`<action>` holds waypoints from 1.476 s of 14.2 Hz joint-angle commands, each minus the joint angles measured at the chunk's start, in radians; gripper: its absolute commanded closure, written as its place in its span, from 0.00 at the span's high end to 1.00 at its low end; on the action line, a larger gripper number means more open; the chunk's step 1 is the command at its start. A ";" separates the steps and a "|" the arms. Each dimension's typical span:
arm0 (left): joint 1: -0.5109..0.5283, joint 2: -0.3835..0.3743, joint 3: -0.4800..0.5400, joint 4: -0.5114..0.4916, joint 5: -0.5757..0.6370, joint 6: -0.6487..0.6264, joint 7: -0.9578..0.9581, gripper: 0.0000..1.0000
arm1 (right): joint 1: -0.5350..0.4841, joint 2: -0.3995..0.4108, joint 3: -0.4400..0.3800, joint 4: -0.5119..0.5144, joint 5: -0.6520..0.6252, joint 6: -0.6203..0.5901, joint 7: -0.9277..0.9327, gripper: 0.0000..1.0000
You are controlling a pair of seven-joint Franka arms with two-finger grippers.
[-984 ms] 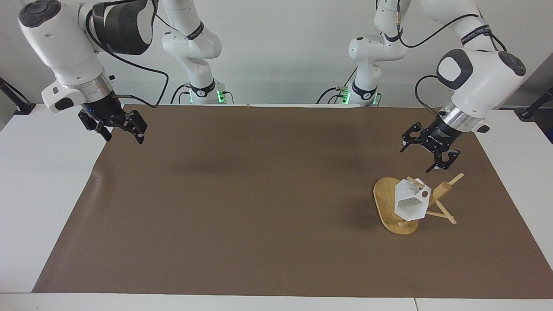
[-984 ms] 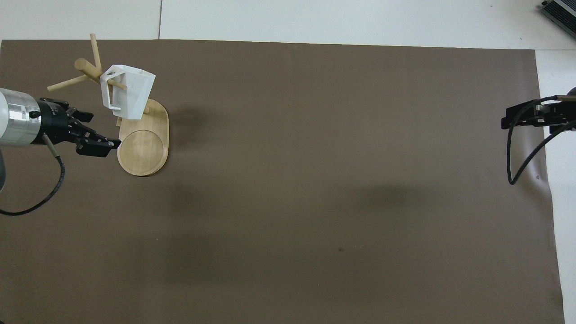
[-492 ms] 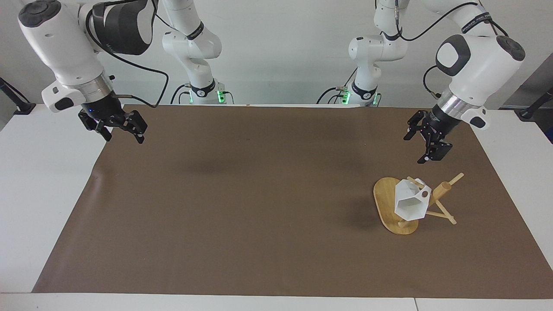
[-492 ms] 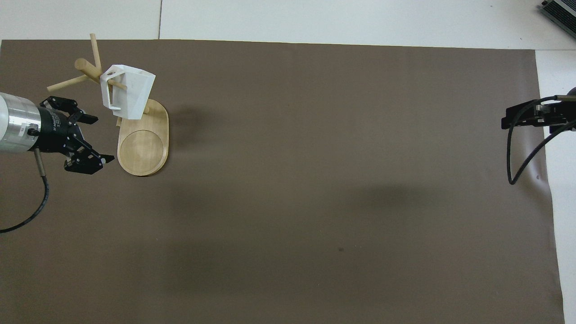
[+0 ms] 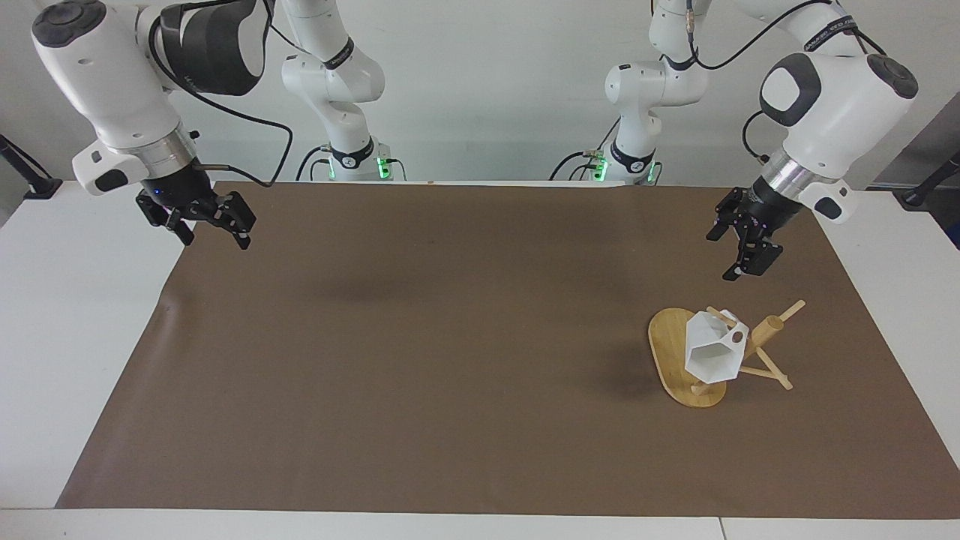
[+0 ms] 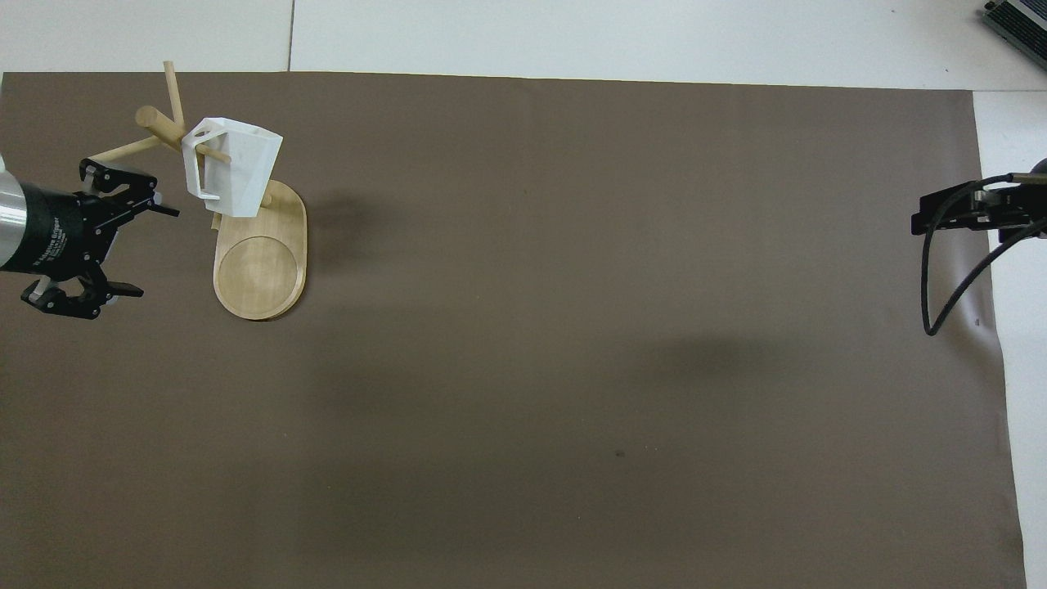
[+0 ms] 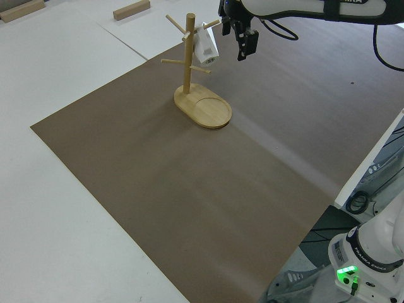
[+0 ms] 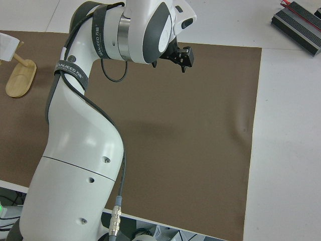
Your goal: Hang cup on rack
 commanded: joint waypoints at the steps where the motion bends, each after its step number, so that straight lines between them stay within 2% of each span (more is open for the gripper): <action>1: -0.004 0.024 0.000 0.064 0.074 -0.068 0.177 1.00 | -0.005 -0.003 0.001 -0.003 0.018 -0.007 0.008 1.00; 3: -0.002 0.022 0.000 0.087 0.082 -0.100 0.304 1.00 | -0.005 -0.003 0.001 -0.003 0.018 -0.007 0.008 1.00; 5: -0.004 0.022 0.003 0.117 0.082 -0.135 0.516 1.00 | -0.005 -0.003 0.001 -0.003 0.018 -0.007 0.008 1.00; 10: -0.005 0.029 0.007 0.222 0.180 -0.275 0.946 1.00 | -0.005 -0.003 0.001 -0.003 0.017 -0.007 0.008 1.00; 14: -0.004 0.044 0.012 0.291 0.182 -0.361 1.014 1.00 | -0.005 -0.003 0.001 -0.003 0.018 -0.007 0.008 1.00; 21: -0.001 0.016 0.015 0.288 0.188 -0.398 1.023 1.00 | -0.005 -0.003 0.001 -0.003 0.018 -0.007 0.008 1.00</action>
